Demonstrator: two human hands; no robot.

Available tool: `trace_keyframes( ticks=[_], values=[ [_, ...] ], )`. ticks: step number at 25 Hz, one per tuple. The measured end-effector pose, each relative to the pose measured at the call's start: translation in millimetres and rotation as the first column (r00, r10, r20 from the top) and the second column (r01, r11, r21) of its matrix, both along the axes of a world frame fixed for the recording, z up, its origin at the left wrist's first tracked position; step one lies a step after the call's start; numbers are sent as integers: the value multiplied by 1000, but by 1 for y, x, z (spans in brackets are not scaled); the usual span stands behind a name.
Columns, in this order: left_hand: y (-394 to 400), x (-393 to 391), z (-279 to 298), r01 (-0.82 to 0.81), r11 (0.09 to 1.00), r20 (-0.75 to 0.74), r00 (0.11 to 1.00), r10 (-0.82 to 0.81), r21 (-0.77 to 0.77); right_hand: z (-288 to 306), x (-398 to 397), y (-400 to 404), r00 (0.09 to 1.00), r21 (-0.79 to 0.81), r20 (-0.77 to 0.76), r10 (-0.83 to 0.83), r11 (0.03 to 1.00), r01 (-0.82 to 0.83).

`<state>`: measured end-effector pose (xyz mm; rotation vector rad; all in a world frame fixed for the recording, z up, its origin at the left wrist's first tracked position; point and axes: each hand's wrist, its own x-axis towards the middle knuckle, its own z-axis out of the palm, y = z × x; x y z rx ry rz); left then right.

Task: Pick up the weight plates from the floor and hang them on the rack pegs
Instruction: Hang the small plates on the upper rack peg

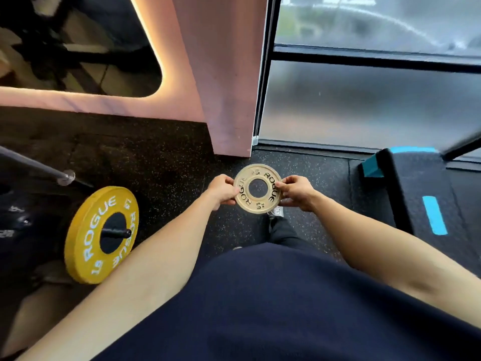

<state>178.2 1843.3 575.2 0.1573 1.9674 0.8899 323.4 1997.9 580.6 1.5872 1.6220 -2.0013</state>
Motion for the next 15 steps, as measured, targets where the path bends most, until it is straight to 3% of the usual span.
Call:
trace_keyframes(
  ticks=[3,7,12,15],
  values=[
    [8,-23,-5,-185,982,-19,983,185,-24,0,-54,32,976,1,12,215,977,-215],
    [9,-31,-8,-459,887,-1,888,459,-56,5,-120,61,855,16,60,515,856,-517],
    [-5,-21,-4,-777,625,10,626,780,-71,14,-190,53,624,-20,28,781,624,-781],
    [-22,-3,0,-873,481,-6,483,876,-85,13,-209,29,497,-66,-1,868,496,-866]
  ],
)
